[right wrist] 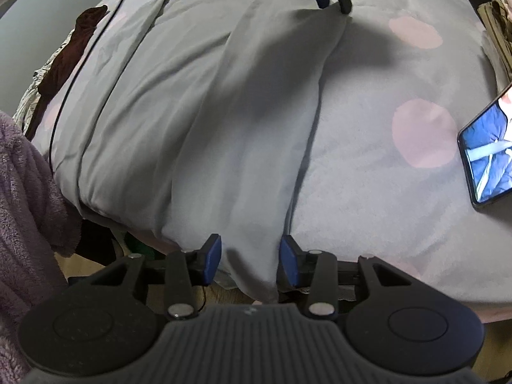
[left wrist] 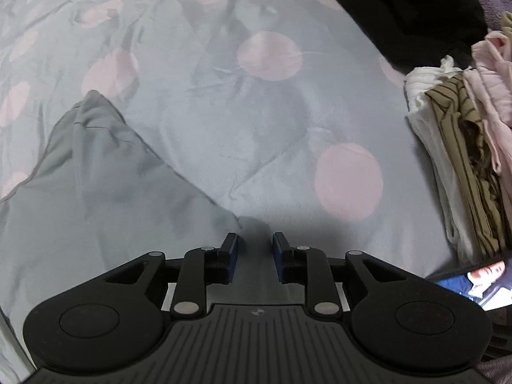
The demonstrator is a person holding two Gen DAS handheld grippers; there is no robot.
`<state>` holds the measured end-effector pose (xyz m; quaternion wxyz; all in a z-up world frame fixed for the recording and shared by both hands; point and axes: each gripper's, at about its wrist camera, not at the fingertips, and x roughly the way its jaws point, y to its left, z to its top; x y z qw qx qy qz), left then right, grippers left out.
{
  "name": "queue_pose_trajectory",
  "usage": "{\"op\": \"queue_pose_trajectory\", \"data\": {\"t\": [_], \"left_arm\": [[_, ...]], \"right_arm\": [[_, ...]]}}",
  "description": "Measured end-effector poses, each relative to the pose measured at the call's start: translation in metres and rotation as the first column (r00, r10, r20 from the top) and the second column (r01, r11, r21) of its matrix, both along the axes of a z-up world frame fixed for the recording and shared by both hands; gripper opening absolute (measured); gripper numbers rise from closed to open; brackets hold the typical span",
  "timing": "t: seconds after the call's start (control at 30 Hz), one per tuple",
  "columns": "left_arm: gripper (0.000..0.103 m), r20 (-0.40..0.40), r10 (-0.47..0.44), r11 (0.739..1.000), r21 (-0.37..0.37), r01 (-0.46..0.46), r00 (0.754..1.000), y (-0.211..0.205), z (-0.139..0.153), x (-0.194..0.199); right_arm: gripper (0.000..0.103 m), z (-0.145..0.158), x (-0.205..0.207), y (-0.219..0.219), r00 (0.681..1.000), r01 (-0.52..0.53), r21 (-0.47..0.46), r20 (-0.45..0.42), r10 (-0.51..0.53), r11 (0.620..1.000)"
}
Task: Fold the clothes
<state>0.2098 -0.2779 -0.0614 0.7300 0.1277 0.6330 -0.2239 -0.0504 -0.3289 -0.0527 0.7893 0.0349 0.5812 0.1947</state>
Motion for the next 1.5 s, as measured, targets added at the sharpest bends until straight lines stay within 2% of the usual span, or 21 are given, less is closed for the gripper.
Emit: {"op": "queue_pose_trajectory", "data": {"t": [0.17,0.23,0.3,0.33,0.53,0.6,0.77,0.87,0.93,1.27,1.5], "left_arm": [[0.024,-0.008,0.034,0.998,0.045,-0.034,0.999,-0.012,-0.017,0.008],[0.021,-0.009,0.044,0.999,0.025,-0.044,0.999,-0.007,-0.019,0.010],[0.012,-0.008,0.049,0.999,-0.001,-0.049,0.999,0.001,-0.018,0.011],[0.011,-0.007,0.050,0.999,-0.016,-0.050,0.999,0.005,-0.017,0.011],[0.008,-0.018,0.070,0.986,-0.152,-0.072,0.997,0.047,0.004,0.014],[0.008,-0.023,0.080,0.981,-0.174,-0.083,0.997,0.061,0.009,0.014],[0.008,-0.027,0.078,0.976,-0.202,-0.082,0.997,0.068,0.013,0.014],[0.008,-0.030,0.075,0.973,-0.217,-0.079,0.997,0.064,0.012,0.016],[0.008,-0.030,0.073,0.973,-0.219,-0.078,0.997,0.063,0.013,0.014],[0.008,-0.003,0.029,0.960,-0.279,-0.029,1.000,0.079,0.036,0.010],[0.008,0.025,0.046,0.934,-0.355,-0.034,0.999,0.122,0.058,0.008]], "right_arm": [[0.045,-0.006,-0.002,-0.012,0.999,0.044,0.035,-0.029,-0.043,0.998],[0.046,-0.008,-0.003,-0.016,0.997,0.062,0.049,-0.041,-0.060,0.997],[0.046,-0.011,-0.003,-0.021,0.996,0.079,0.062,-0.053,-0.076,0.995],[0.046,-0.012,-0.004,-0.023,0.995,0.089,0.069,-0.059,-0.084,0.994],[0.046,-0.021,-0.005,-0.035,0.988,0.132,0.104,-0.098,-0.121,0.986],[0.046,-0.027,-0.004,-0.035,0.987,0.126,0.109,-0.112,-0.114,0.986],[0.040,-0.041,0.004,-0.034,0.985,0.108,0.121,-0.147,-0.090,0.987],[0.029,-0.051,0.006,-0.033,0.980,0.109,0.113,-0.177,-0.088,0.988],[0.009,-0.044,0.003,-0.029,0.984,0.091,0.110,-0.162,-0.073,0.990],[0.007,-0.002,-0.015,-0.003,0.996,0.003,0.086,-0.086,0.005,0.996],[0.007,0.040,-0.019,0.045,0.996,-0.091,0.097,-0.015,0.093,0.991]]}}
